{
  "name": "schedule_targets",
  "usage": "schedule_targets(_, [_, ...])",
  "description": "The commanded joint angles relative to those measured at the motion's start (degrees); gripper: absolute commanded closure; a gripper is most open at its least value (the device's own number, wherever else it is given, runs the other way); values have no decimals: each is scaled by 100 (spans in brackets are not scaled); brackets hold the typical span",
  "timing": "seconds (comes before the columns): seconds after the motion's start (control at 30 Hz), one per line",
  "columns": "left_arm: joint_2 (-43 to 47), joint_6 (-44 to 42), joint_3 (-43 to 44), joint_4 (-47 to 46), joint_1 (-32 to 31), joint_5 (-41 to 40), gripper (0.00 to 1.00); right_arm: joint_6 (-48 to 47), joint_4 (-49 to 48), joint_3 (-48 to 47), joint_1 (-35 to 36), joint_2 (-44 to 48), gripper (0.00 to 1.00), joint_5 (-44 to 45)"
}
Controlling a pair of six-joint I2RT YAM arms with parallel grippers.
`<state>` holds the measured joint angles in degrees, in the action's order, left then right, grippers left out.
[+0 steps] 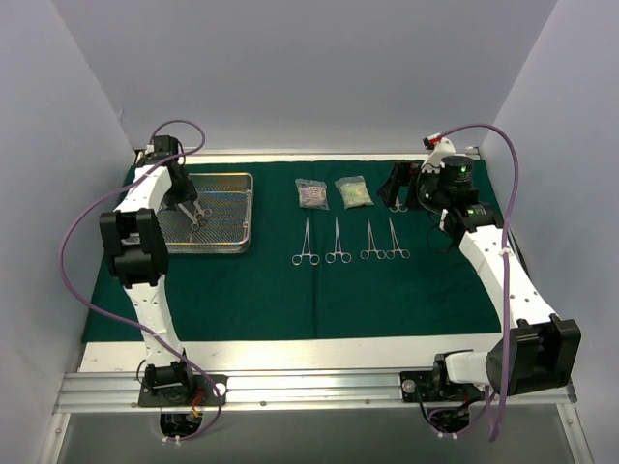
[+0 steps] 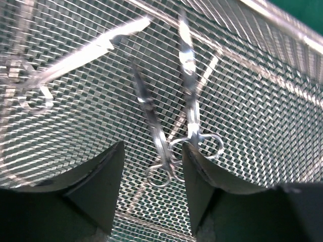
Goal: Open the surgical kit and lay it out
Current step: Adjust the medical item in the container.
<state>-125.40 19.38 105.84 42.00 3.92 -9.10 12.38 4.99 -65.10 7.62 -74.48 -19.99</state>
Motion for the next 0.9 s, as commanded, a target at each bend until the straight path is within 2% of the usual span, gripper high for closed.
schedule_targets(0.0, [315,206,297,221,56,-618,41,-34,-157,-47,38,12,2,-5])
schedule_targets(0.33, [166,866,419,195,135,-918,37,-25,-113,-3,38,39,2,-14])
schedule_targets(0.7, [-230,-609,841,-174,284,-400,37,-43,-95,103,38,74,2,-67])
schedule_targets(0.87, [-318,-655,912,-183,433,-479,37,-43,-95,121,38,65,2,-75])
